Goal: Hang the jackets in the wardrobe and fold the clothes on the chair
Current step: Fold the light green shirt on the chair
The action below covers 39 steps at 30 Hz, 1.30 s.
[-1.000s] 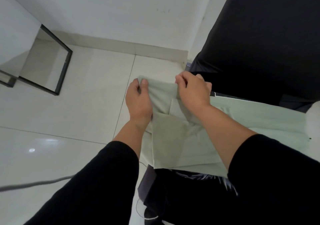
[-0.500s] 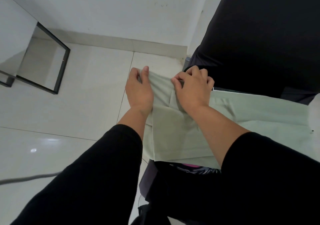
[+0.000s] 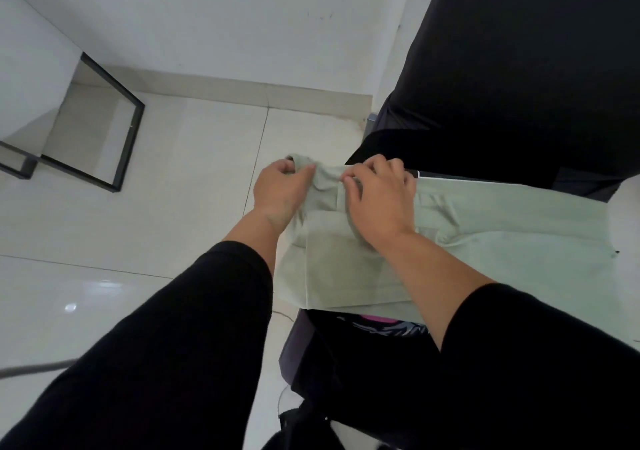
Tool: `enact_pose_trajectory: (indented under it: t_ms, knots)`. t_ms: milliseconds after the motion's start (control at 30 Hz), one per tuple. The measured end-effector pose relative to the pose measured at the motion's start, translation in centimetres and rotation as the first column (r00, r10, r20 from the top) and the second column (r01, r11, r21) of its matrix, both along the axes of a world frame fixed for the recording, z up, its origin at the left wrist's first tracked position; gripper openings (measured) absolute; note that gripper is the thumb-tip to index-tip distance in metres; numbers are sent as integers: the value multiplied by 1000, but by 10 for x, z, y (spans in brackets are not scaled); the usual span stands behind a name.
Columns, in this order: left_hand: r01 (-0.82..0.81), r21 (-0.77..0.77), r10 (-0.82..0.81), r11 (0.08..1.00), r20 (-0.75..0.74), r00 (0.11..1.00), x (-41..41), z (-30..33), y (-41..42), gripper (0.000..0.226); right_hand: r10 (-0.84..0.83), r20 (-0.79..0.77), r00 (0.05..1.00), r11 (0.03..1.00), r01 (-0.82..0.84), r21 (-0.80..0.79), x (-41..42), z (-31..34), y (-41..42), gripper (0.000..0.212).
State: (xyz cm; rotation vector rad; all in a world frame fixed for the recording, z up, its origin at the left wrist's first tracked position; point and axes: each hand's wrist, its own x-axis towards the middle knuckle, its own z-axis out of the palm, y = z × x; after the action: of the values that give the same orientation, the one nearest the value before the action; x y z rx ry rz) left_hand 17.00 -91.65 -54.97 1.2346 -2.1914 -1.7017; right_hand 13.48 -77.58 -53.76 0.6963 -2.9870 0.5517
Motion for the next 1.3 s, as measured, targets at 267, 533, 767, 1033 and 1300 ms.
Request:
enact_pose_trajectory:
  t_ms: [267, 533, 767, 1033, 1300]
  knots:
    - [-113, -33, 104, 993, -206, 973, -4, 1, 1, 13, -99, 154, 983, 995, 94, 38, -36, 6, -3, 19]
    - [-138, -129, 118, 982, -149, 982, -19, -4, 7, 8, -149, 7, 989, 988, 149, 40, -40, 5, -13, 24]
    - [178, 184, -229, 967, 313, 922, 24, -30, 21, 51, -109, -133, 985, 994, 109, -6, 19, -10, -3, 17]
    - [-227, 577, -137, 785, 518, 844, 101, -27, 44, 59, 4, -40, 999, 989, 2, 150, 73, -20, 25, 47]
    - [-410, 442, 385, 798, 149, 911, 104, 16, 28, 31, 121, 363, 924, 962, -200, 188, 89, -7, 34, 75]
